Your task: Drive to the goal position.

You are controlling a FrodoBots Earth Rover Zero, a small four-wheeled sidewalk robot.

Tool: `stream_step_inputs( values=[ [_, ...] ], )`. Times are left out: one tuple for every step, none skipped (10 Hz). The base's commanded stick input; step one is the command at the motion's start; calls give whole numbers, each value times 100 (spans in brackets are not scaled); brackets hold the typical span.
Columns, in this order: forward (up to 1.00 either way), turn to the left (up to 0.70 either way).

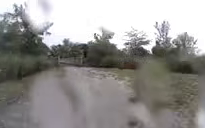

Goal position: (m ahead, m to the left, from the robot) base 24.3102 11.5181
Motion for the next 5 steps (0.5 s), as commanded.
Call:
stream_step_inputs(
  values=[
    [85,0],
    [85,0],
    [85,0],
    [85,0],
    [85,0]
  ],
)
